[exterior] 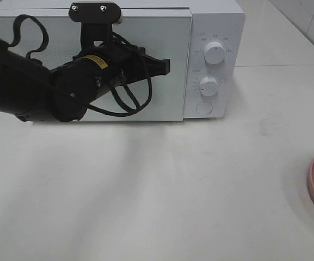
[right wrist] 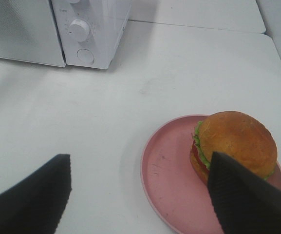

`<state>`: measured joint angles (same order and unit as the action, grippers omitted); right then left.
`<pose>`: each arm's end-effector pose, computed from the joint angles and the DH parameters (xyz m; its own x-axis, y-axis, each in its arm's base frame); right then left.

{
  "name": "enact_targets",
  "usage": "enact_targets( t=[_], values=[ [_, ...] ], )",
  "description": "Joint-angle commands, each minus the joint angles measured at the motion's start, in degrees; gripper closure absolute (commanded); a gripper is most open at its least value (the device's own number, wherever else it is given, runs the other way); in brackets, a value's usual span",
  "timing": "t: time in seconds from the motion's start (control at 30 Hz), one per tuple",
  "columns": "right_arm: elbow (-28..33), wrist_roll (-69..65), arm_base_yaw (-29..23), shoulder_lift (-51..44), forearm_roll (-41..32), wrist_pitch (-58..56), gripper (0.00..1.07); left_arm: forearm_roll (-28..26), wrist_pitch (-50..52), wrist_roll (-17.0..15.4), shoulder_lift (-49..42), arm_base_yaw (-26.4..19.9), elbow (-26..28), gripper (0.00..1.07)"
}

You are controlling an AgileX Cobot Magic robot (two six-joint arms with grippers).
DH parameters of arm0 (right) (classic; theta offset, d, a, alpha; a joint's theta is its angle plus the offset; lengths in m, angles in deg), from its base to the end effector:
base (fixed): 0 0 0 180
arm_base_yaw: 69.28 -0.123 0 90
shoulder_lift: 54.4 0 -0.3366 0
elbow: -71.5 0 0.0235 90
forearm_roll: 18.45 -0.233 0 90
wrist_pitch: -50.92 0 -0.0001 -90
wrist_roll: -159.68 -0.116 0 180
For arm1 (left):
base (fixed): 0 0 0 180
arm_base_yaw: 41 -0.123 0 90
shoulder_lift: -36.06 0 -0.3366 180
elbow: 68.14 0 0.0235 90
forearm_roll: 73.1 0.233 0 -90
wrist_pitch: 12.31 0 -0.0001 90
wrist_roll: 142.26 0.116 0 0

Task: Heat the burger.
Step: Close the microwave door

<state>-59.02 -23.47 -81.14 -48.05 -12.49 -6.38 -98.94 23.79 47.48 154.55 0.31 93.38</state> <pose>-0.0455 -0.0199 0.2653 -0.3820 -0.0816 -0.9205 -0.1265 0.9913 -0.0354 0.3544 -0.2718 0.2379 -0.2650 -0.0265 -0.9639 0.4055 0.9039 -0.1363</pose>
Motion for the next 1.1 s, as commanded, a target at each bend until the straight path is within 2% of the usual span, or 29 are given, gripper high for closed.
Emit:
enact_targets(
  t=[0.03, 0.27, 0.57, 0.63, 0.67, 0.7, 0.73, 0.77, 0.8, 0.83, 0.87, 0.9, 0.93, 0.97, 1.0, 1.03, 1.07, 1.1],
  values=[
    [0.2, 0.2, 0.3, -1.5, 0.2, 0.4, 0.32, -3.5, 0.9, 2.2, 1.4, -0.8, 4.8, 1.07],
    [0.2, -0.1, 0.3, -1.5, 0.4, 0.4, 0.32, -6.5, -0.1, 5.0, 3.4, -0.8, 8.3, 1.07],
    [0.2, -0.1, 0.3, -1.5, 0.5, 0.4, 0.32, -6.2, -18.6, 7.2, 0.2, 0.2, 8.5, 1.07],
    [0.2, -0.1, 0.3, -1.5, 0.5, 0.4, 0.32, -6.2, -20.2, 7.2, -0.3, 0.2, 8.3, 1.07],
    [0.2, -0.1, 0.3, -1.5, 0.5, 0.4, 0.32, -5.8, -24.6, 7.1, -1.5, 0.2, 7.7, 1.07],
    [0.2, -0.1, 0.3, -1.5, 0.5, 0.4, 0.32, -5.8, -24.6, 7.1, -1.5, 0.2, 7.7, 1.07],
    [0.2, -0.1, 0.3, -1.5, 0.5, 0.4, 0.32, -5.8, -30.0, 7.0, -2.7, 0.2, 7.2, 1.06],
    [0.2, -0.1, 0.3, -1.5, 0.5, 0.4, 0.32, -5.8, -30.0, 7.0, -2.7, 0.2, 7.2, 1.06],
    [0.2, -0.1, 0.3, -1.5, 0.5, 0.4, 0.32, -5.7, -32.3, 7.0, -3.3, 0.2, 6.9, 1.02],
    [0.2, -0.1, 0.3, -1.5, 0.5, 0.4, 0.32, -5.4, -38.1, 7.0, -4.4, 0.2, 6.4, 0.85],
    [0.2, -0.1, 0.3, -1.5, 0.5, 0.4, 0.32, -5.4, -38.1, 7.0, -4.4, 0.2, 6.4, 0.85],
    [0.2, -0.1, 0.3, -1.5, 0.4, 0.4, 0.32, -4.9, -44.3, 6.9, -5.4, 0.2, 6.4, 0.59],
    [0.2, -0.1, 0.3, -1.5, 0.4, 0.4, 0.32, -4.6, -46.0, 6.9, -5.6, 0.2, 6.4, 0.43],
    [0.2, -0.1, 0.3, -1.5, 0.4, 0.4, 0.32, -4.6, -46.0, 6.9, -5.6, 0.2, 6.4, 0.43],
    [0.2, -0.1, 0.3, -1.5, 0.4, 0.4, 0.32, -3.4, -49.7, 6.9, -6.1, 0.2, 6.4, 0.17],
    [0.2, -0.1, 0.3, -1.5, 0.4, 0.4, 0.32, -2.1, -53.3, 6.9, -6.4, 0.2, 6.4, 0.10],
    [0.2, -0.1, 0.3, -1.5, 0.4, 0.4, 0.32, -2.1, -53.3, 6.9, -6.4, 0.2, 6.4, 0.10],
    [0.2, -0.1, 0.3, -1.5, 0.4, 0.4, 0.32, -1.7, -55.6, 6.9, -6.5, 0.1, 6.4, 0.05]
  ],
)
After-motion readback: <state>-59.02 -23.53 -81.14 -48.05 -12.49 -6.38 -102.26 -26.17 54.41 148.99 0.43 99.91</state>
